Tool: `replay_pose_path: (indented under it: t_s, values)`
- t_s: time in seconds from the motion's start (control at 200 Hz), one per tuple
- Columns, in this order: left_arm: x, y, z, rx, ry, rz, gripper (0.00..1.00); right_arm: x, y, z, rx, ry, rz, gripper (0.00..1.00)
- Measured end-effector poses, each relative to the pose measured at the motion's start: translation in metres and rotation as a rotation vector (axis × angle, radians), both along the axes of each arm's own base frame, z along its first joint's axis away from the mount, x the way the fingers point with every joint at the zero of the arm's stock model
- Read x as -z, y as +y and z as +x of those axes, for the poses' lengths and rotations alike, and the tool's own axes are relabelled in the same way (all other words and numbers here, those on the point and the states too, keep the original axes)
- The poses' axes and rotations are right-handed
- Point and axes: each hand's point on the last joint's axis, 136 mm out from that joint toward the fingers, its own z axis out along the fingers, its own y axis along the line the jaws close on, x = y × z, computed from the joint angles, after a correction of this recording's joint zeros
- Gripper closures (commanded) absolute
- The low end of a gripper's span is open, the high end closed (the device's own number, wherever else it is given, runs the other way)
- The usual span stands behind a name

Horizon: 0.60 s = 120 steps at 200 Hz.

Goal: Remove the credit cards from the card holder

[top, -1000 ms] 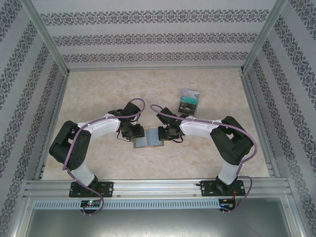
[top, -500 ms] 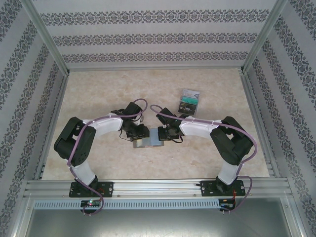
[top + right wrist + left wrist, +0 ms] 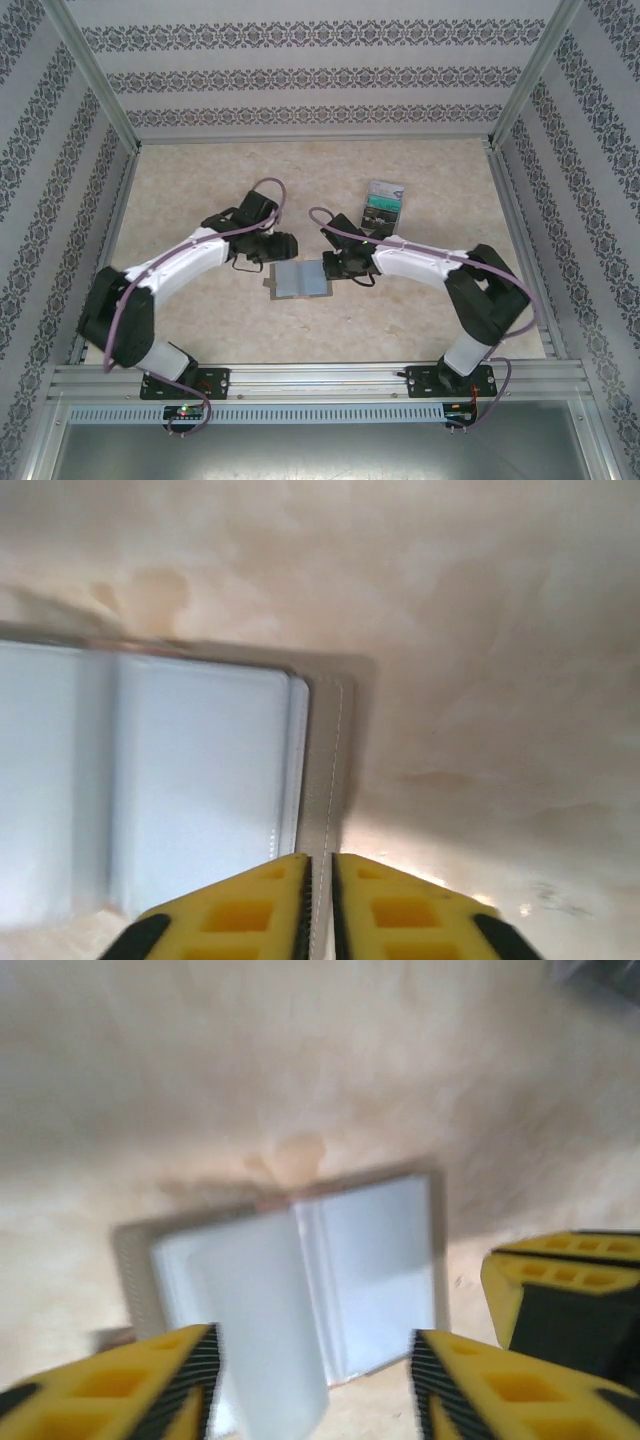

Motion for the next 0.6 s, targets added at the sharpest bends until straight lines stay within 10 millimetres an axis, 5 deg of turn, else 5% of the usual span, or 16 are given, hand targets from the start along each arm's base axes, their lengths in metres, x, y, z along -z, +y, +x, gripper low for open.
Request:
replay_pose_path:
  t_s: [0.11,0.335,0.45,0.6]
  values:
    - [-0.052,0.024,0.016,-0.087,-0.171,0.031,0.00,-0.047,-0.015,0.017,0.037,-0.137,0.040,0.65]
    - [-0.116,0.086,0.021,-0.285,-0.424,0.186,0.00,-0.122,-0.085,0.038,0.197,-0.418,0.050,0.31]
    - [-0.123,0.113,0.020,-0.351,-0.504,0.285,0.00,-0.134,-0.129,0.043,0.289,-0.501,0.025,0.17]
    - [-0.096,0.147,0.022,-0.392,-0.534,0.466,0.00,-0.128,-0.185,0.049,0.410,-0.579,-0.039,0.06]
